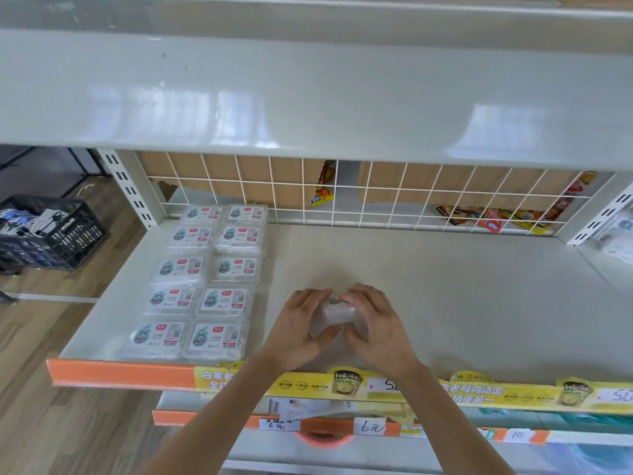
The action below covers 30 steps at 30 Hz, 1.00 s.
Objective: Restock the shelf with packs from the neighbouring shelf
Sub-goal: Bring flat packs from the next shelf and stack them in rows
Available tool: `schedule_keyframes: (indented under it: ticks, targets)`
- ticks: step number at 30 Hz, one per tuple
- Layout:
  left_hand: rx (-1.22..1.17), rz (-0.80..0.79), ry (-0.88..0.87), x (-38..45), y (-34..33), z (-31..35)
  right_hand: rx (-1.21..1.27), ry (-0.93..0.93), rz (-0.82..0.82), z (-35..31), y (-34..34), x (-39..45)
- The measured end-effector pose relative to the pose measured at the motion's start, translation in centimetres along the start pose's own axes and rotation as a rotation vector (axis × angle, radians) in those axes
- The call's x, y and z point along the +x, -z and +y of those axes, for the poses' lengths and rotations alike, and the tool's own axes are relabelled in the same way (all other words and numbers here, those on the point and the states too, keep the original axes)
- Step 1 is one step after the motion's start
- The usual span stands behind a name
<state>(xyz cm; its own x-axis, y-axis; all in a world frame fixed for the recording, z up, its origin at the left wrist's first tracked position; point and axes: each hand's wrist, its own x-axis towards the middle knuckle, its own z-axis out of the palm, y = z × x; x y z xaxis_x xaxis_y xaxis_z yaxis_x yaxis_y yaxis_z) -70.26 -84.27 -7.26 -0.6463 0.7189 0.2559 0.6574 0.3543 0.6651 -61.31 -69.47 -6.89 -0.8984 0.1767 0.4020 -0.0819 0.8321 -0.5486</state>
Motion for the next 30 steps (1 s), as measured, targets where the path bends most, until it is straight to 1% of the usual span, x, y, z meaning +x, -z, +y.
schedule_keyframes:
  ticks: [5,11,14,16,19,21,23,26,30]
  targets:
    - [0.023,0.007,-0.024,0.0,0.0,0.1,0.1,-0.056,-0.005,0.2,0.1,-0.2]
    - [0.039,-0.007,0.007,0.0,-0.1,-0.1,0.048,-0.147,-0.104,0.1,-0.1,0.1]
    - [0.063,-0.034,0.027,0.0,-0.1,-0.1,-0.013,-0.117,-0.113,0.4,-0.3,0.2]
    - [0.161,-0.045,-0.008,-0.2,0.2,-0.1,-0.082,-0.077,-0.145,0.5,-0.5,0.6]
    - [0.315,0.031,-0.085,-0.5,2.4,-0.2,-0.163,-0.066,-0.233,-0.2,-0.5,2.0]
    - [0.354,0.086,-0.094,-1.0,4.7,-0.8,-0.144,-0.05,-0.231,-1.1,-0.8,3.3]
    - [0.368,0.117,-0.066,-1.9,7.3,-2.0,-0.1,-0.006,-0.202,-2.6,-1.4,4.6]
    - [0.409,0.136,0.032,-3.7,10.5,-3.9,-0.066,0.054,-0.179,-5.0,-2.9,6.7]
    - [0.488,0.063,0.11,-5.9,12.4,-5.8,-0.095,0.109,-0.201,-7.7,-5.2,9.6]
